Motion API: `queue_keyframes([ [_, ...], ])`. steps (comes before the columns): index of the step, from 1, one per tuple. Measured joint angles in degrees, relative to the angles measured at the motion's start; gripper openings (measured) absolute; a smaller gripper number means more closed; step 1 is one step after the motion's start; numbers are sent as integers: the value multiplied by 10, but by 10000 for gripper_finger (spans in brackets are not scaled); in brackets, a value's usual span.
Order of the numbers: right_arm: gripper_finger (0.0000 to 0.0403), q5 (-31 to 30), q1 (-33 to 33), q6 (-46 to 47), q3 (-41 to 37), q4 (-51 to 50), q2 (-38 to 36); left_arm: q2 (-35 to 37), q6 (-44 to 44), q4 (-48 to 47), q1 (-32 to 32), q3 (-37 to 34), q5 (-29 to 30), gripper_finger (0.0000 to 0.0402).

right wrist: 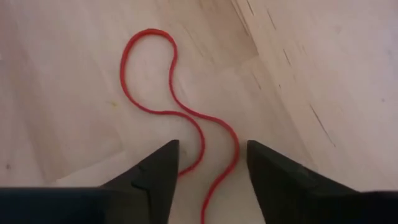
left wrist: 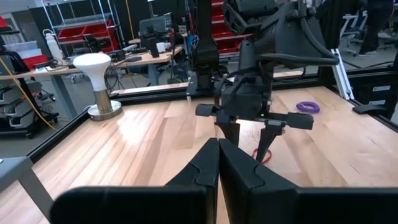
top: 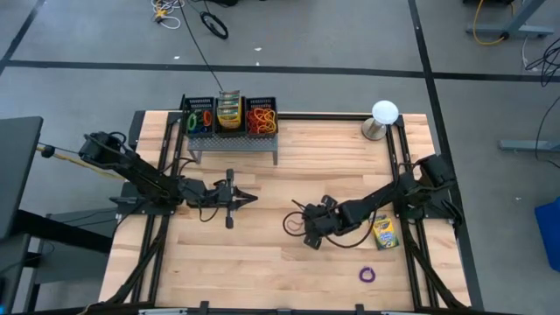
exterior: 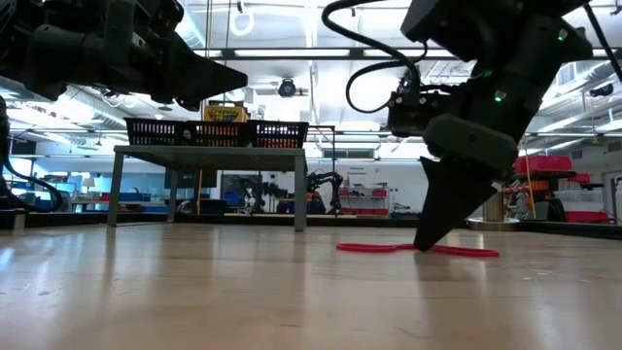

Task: Pick & Place Office Desk Supplies
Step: Put the red rubber band into the right black bin

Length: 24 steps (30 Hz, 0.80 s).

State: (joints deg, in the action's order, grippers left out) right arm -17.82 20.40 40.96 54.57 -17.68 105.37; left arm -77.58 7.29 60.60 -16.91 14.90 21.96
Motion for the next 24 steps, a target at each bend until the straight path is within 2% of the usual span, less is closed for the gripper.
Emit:
queue_keyframes([
  [3, 146, 2, -1, -11, 0, 4, 1, 0, 0, 0, 0, 0, 0, 17],
  [10, 14, -13, 7, -47, 13, -10, 0, 0, 0, 0, 0, 0, 0, 17],
  [18, 5, -55, 27, -59, 87, -102, 1, 0, 0, 0, 0, 0, 0, 17],
  [24, 6, -63, 45, -50, 164, -201, 0, 0, 0, 0, 0, 0, 0, 17],
])
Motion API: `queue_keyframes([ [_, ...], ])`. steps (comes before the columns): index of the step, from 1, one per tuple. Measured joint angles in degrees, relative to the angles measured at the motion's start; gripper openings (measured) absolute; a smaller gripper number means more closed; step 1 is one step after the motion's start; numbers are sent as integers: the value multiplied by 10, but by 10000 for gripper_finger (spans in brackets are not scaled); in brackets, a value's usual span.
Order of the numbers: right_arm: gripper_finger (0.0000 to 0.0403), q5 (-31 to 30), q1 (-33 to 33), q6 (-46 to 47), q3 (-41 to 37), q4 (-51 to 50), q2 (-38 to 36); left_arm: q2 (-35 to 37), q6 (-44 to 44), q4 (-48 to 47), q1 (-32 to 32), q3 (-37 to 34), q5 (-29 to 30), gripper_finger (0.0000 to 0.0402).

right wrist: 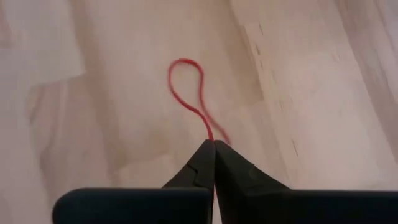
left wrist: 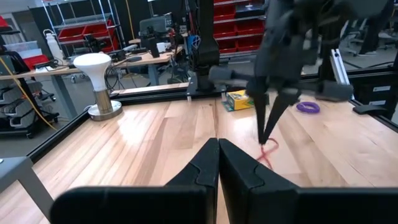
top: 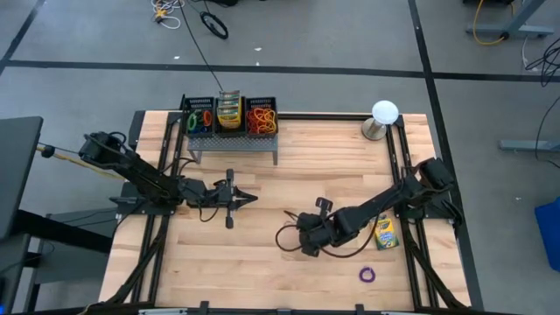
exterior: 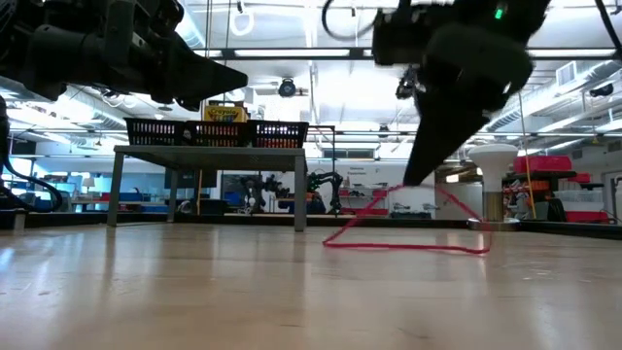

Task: Pick & Place Office Desk Supplies
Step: Put the red rubber band into the right black bin

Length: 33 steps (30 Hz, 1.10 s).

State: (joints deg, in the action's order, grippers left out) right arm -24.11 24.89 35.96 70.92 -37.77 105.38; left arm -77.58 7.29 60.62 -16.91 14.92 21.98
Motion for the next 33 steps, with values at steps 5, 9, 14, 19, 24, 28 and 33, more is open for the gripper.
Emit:
queue_keyframes([
  [5, 5, -49, 7, -3, 75, -88, 0, 0, 0, 0, 0, 0, 0, 17],
  [9, 3, -87, 7, -13, 135, -145, 0, 0, 0, 0, 0, 0, 0, 17],
  [14, 3, -114, -11, -36, 204, -201, 0, 0, 0, 0, 0, 0, 0, 17],
  [19, 3, -126, -46, -84, 278, -222, -1, 0, 0, 0, 0, 0, 0, 17],
  [24, 3, -132, -95, -148, 358, -224, -1, 0, 0, 0, 0, 0, 0, 17],
  [28, 3, -137, -153, -201, 417, -214, -1, 0, 0, 0, 0, 0, 0, 17],
  [33, 3, -121, -236, -276, 454, -146, -1, 0, 0, 0, 0, 0, 0, 17],
])
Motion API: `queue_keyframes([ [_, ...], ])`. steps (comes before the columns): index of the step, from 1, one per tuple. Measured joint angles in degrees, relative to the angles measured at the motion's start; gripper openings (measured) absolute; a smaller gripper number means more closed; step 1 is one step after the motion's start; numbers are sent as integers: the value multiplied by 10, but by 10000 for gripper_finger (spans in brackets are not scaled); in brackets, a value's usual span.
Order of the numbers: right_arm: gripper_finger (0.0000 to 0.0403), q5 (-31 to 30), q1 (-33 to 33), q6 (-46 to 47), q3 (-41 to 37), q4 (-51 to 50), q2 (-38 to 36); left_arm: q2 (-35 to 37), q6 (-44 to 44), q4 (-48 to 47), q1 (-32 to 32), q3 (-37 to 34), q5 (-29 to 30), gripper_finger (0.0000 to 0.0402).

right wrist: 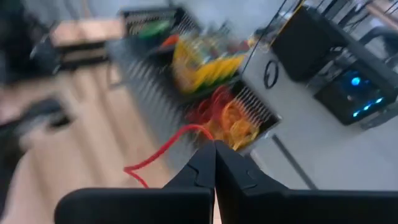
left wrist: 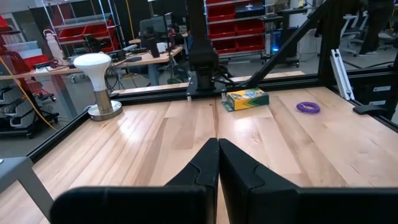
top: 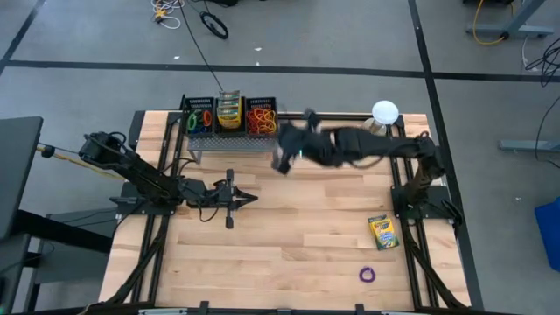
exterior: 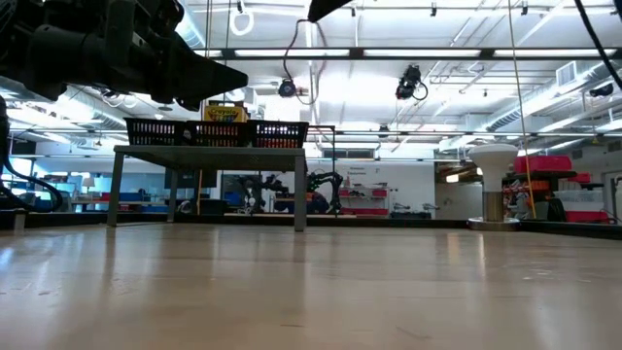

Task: Pick & Place Office Desk Supplies
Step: Put the red rubber band into the right black bin

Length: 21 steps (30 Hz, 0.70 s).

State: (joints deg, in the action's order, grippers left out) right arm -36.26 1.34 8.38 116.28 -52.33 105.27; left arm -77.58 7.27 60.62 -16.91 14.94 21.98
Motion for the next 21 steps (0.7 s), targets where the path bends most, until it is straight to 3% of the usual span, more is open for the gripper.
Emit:
queue_keyframes([
  [9, 2, 51, -118, -90, 1, 136, 2, 0, 0, 0, 0, 0, 0, 17],
  [21, 2, 135, -201, -95, -5, 231, 45, 0, 0, 0, 0, 0, 0, 17],
])
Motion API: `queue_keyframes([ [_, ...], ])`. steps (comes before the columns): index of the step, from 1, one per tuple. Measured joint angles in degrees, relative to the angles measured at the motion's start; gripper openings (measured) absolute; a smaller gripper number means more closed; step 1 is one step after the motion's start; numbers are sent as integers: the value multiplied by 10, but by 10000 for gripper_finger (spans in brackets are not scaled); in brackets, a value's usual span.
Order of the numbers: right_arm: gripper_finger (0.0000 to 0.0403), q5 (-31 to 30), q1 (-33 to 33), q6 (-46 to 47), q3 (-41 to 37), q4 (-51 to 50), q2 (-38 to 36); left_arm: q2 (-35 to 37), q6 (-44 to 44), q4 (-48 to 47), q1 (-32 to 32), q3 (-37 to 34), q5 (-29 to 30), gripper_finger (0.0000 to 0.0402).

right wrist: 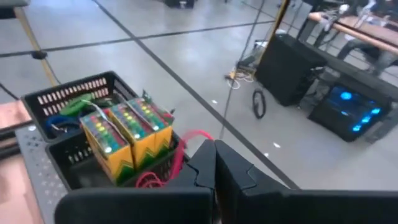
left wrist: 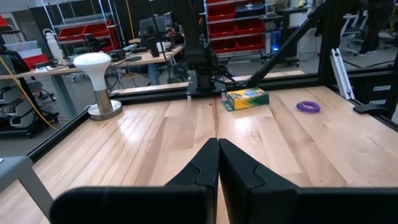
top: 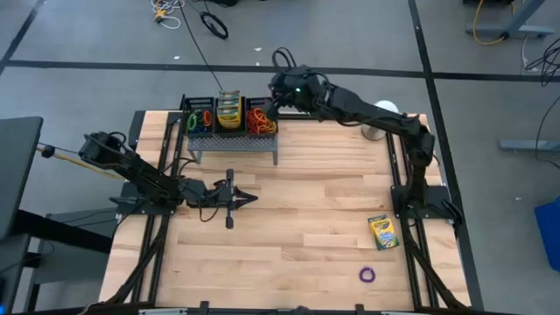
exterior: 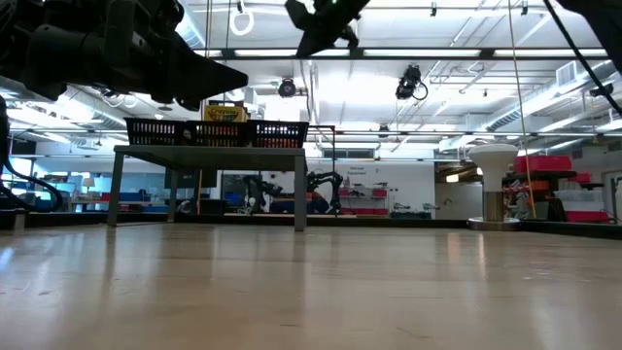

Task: Pick & Place Office Desk Supplies
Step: Put the red rubber band into the right black bin

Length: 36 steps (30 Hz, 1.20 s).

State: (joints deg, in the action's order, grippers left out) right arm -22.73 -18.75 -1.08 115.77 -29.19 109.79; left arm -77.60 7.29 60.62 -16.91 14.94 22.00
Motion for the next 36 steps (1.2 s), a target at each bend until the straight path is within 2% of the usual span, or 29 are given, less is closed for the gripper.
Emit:
queue_keyframes([
  [4, 2, 33, -14, 2, 1, 35, 16, 0, 0, 0, 0, 0, 0, 17],
  [11, 2, 42, -37, 44, 1, -11, 16, 0, 0, 0, 0, 0, 0, 17],
  [19, 2, 79, -26, 64, 0, -21, 50, 0, 0, 4, 0, 0, 0, 17],
  [32, 3, 96, -29, 92, 1, 4, 101, 0, 0, 5, 0, 0, 0, 17],
  [36, 20, 99, -32, 94, 0, 10, 110, 0, 0, 5, 0, 0, 0, 17],
])
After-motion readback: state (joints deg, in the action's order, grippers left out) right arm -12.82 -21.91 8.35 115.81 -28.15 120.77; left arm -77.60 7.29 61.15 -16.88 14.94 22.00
